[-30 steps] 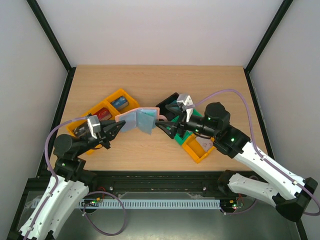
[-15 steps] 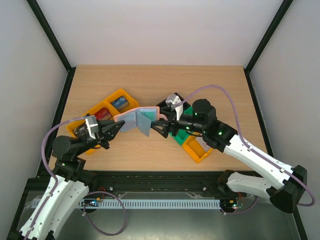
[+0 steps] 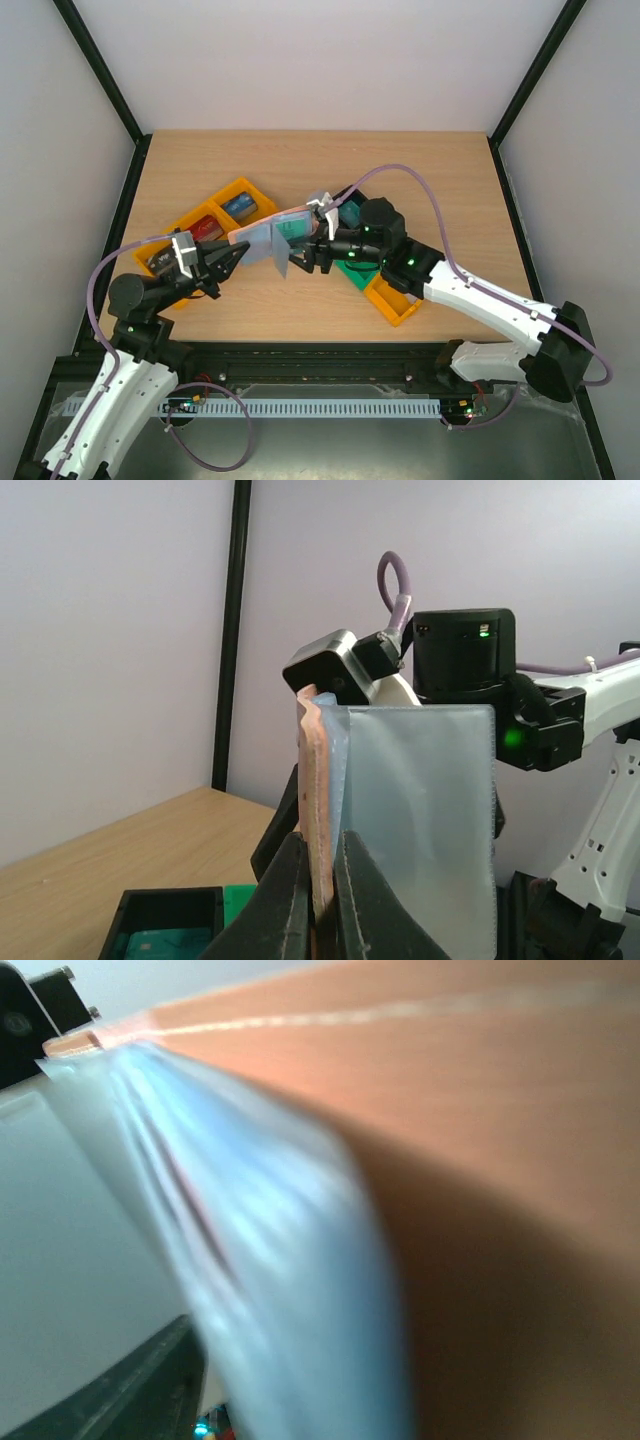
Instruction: Take the credit cards out of the card holder
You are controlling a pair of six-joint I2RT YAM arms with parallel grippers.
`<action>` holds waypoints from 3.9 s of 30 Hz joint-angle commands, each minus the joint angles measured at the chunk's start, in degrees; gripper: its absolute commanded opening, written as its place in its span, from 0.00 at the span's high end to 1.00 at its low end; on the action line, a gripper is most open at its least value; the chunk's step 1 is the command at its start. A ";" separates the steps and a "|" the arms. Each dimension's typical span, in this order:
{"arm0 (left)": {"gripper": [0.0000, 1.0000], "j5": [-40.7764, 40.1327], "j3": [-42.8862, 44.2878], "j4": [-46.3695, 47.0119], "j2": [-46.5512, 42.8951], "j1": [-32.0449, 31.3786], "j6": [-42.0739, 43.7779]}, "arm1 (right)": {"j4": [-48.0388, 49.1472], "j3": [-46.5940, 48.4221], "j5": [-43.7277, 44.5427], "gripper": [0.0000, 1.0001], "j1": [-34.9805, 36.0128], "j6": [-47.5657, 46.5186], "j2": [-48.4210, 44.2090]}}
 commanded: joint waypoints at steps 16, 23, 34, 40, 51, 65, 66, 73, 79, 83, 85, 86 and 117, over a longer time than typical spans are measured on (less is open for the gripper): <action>0.97 -3.38 -3.32 4.13 -1.14 0.22 -0.03 | -4.82 9.96 12.47 0.98 5.43 2.90 3.69; 0.00 -6.48 -3.90 1.90 -0.81 0.02 1.98 | -12.30 15.76 27.32 0.98 8.48 5.06 8.31; 0.00 -15.08 -1.98 -10.70 0.04 -1.98 21.26 | -23.48 27.49 42.13 0.98 15.25 2.99 16.95; 0.38 -22.68 0.21 -18.32 -0.43 -1.77 22.83 | -20.14 24.06 34.61 0.99 15.17 -0.43 13.19; 0.97 -2.06 2.80 -15.93 -2.56 -0.81 10.81 | -18.16 14.88 16.80 0.68 12.40 -8.12 2.85; 0.97 0.99 4.40 -15.97 -1.30 -0.27 10.83 | -13.07 7.34 10.79 0.66 6.82 -5.62 -3.12; 0.97 1.06 4.48 -16.35 -1.34 -0.28 10.80 | -12.64 7.19 10.28 0.74 6.80 -5.84 -3.19; 0.59 -12.36 3.55 -17.65 -1.02 0.66 5.20 | -12.34 6.47 11.85 0.98 5.89 -3.50 -3.11; 0.29 -26.27 2.58 -27.05 -1.05 5.39 0.07 | -22.44 12.29 29.53 0.98 5.57 4.35 3.78; 0.24 -27.85 2.72 -28.60 -3.91 7.25 1.28 | -33.47 20.19 42.91 0.98 6.50 8.01 12.67; 0.26 -25.81 3.49 -27.11 -4.48 7.66 3.39 | -34.23 21.44 45.69 0.99 7.15 9.07 15.04; 0.30 -22.55 3.68 -25.43 -4.86 7.73 4.44 | -33.54 21.72 44.94 0.98 7.26 9.22 15.48; 0.69 10.08 -4.16 -9.56 -1.39 5.58 -16.54 | 6.00 7.10 1.71 0.98 7.75 8.66 4.04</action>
